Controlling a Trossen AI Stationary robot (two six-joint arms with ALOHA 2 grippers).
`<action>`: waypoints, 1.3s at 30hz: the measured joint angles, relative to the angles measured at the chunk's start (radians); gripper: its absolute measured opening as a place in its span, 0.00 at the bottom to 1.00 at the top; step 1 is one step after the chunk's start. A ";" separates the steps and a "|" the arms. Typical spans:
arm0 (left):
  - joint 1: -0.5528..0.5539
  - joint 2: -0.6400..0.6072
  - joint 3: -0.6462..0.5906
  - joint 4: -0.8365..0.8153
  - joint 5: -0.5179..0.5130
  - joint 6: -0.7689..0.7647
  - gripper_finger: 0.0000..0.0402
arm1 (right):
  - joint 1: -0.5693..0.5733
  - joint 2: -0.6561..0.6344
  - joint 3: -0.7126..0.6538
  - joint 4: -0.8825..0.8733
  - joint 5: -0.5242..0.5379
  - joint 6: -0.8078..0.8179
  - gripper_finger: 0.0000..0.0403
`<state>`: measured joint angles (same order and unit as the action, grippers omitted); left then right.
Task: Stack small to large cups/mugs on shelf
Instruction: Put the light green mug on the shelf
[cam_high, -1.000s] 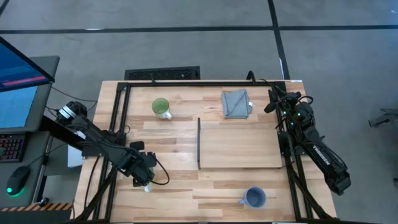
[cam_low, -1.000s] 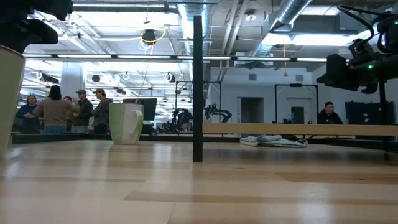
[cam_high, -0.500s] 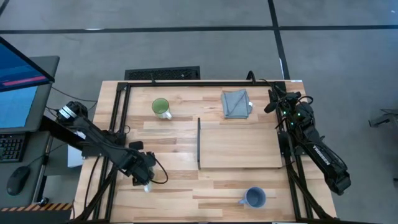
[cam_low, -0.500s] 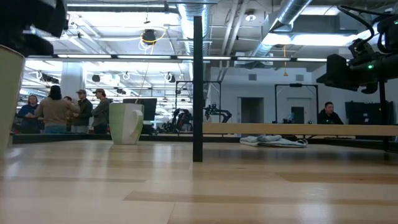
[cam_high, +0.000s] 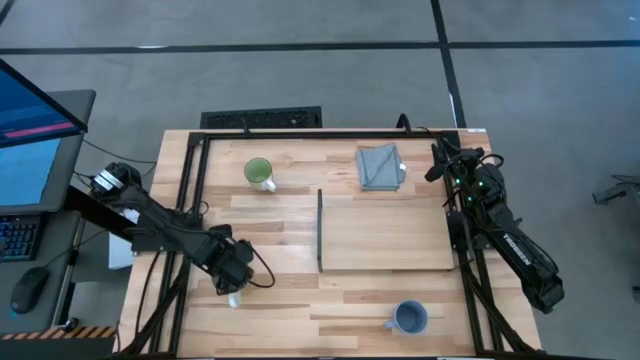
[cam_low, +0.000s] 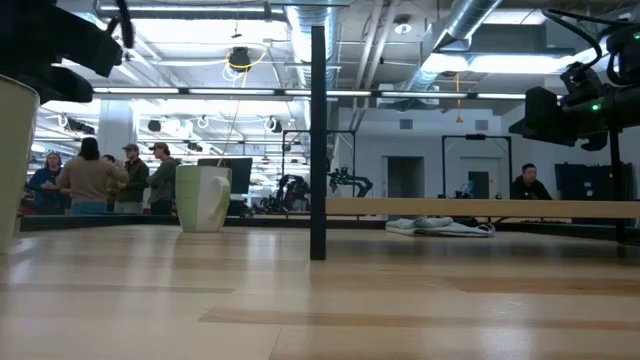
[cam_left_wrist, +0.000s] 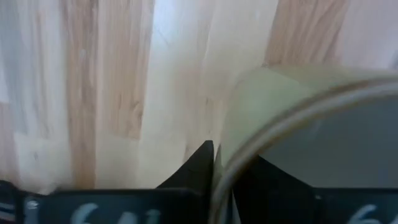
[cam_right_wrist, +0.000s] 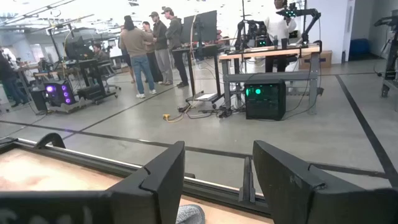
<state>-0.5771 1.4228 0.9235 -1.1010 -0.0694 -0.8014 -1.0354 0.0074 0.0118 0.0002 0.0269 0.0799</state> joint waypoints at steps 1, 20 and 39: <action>0.006 -0.001 0.001 -0.001 0.011 -0.006 0.05 | 0.000 0.000 0.000 0.000 0.000 0.000 0.53; 0.042 0.000 -0.001 0.001 0.032 0.015 0.03 | 0.000 0.000 0.000 0.000 0.000 0.000 0.53; 0.043 0.002 -0.003 0.002 0.039 0.005 0.04 | 0.000 0.000 0.000 0.000 0.000 -0.001 0.53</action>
<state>-0.5346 1.4246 0.9207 -1.0992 -0.0307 -0.7959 -1.0355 0.0074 0.0116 0.0002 0.0269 0.0792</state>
